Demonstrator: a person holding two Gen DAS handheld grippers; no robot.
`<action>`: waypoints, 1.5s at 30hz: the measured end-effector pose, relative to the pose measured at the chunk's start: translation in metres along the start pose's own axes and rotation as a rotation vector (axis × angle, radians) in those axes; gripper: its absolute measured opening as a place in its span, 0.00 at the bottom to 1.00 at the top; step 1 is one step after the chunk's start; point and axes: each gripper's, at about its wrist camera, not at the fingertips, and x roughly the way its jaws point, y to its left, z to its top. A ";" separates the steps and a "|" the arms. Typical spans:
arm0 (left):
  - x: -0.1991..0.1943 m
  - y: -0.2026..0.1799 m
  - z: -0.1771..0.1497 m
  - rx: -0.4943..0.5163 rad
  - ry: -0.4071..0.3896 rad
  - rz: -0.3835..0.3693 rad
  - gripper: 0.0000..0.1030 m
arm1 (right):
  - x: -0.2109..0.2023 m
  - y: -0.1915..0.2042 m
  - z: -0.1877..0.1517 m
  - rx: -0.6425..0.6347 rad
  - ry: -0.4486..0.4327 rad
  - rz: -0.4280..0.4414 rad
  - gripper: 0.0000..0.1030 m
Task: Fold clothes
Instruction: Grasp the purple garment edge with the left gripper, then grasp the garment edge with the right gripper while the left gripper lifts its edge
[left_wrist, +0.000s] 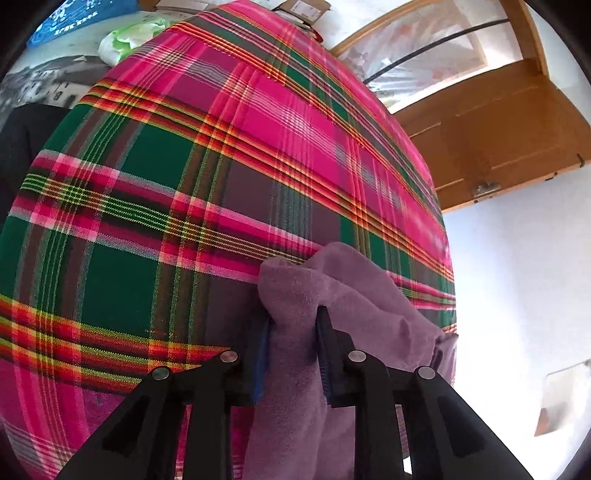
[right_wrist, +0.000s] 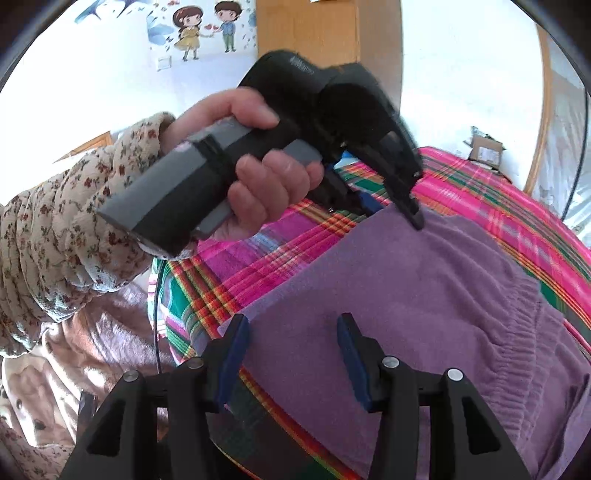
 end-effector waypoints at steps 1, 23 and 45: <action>0.000 0.000 0.000 -0.001 0.002 -0.003 0.24 | -0.001 0.003 0.000 -0.005 -0.003 -0.002 0.49; -0.005 -0.008 0.006 -0.026 0.046 0.049 0.19 | 0.017 0.052 -0.008 -0.111 -0.001 -0.175 0.49; -0.023 -0.027 0.000 -0.102 0.020 0.088 0.19 | -0.021 0.024 -0.014 -0.039 -0.091 -0.162 0.09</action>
